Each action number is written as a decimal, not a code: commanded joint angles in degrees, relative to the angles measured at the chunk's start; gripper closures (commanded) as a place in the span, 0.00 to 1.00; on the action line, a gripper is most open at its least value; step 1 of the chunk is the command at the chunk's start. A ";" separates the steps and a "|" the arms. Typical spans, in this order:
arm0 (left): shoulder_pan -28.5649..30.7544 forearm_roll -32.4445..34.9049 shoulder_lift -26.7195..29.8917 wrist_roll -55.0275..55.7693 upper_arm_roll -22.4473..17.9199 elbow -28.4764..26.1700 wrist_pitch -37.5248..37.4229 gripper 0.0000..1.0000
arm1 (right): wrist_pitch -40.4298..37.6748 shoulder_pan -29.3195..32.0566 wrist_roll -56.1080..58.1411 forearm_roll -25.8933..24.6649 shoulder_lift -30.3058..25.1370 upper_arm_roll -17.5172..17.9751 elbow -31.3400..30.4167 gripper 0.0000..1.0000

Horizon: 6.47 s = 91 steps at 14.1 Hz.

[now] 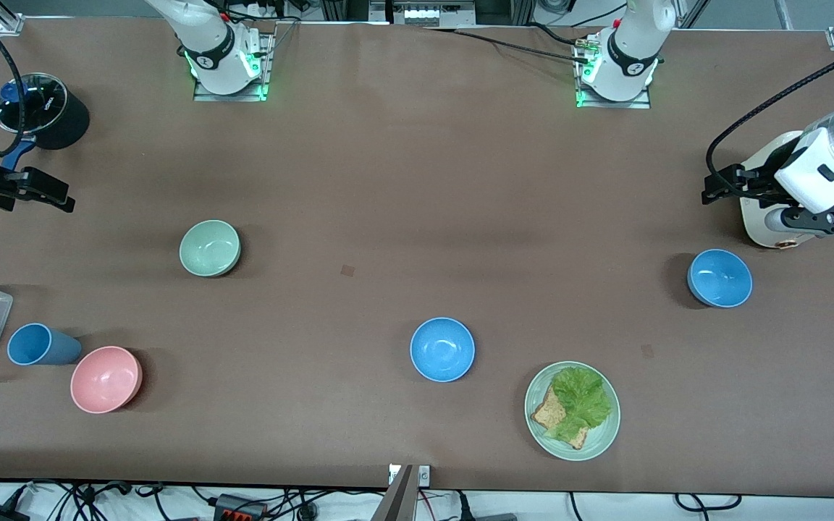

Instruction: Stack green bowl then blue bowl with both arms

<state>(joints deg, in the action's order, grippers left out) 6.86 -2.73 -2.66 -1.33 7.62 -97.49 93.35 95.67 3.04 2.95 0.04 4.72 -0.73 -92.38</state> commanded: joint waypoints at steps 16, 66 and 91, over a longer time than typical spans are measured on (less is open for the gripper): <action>0.18 -0.87 -0.77 -0.34 -0.24 1.78 -1.59 0.00 | 10.14 0.04 -0.05 -1.01 14.33 1.17 -4.48 0.00; 5.79 6.16 -14.47 -6.32 -0.94 5.47 2.17 0.00 | 22.64 -34.50 -37.31 9.01 36.94 9.96 7.37 0.00; 17.14 8.89 -34.86 -22.05 -0.85 5.47 23.55 0.00 | -2.67 0.04 -7.65 1.54 15.50 3.48 18.72 0.00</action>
<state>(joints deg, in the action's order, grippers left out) 23.39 5.03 -35.81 -22.07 6.24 -93.88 117.09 94.45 1.52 -11.43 2.01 23.21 4.18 -71.44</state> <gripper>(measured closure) 0.000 0.000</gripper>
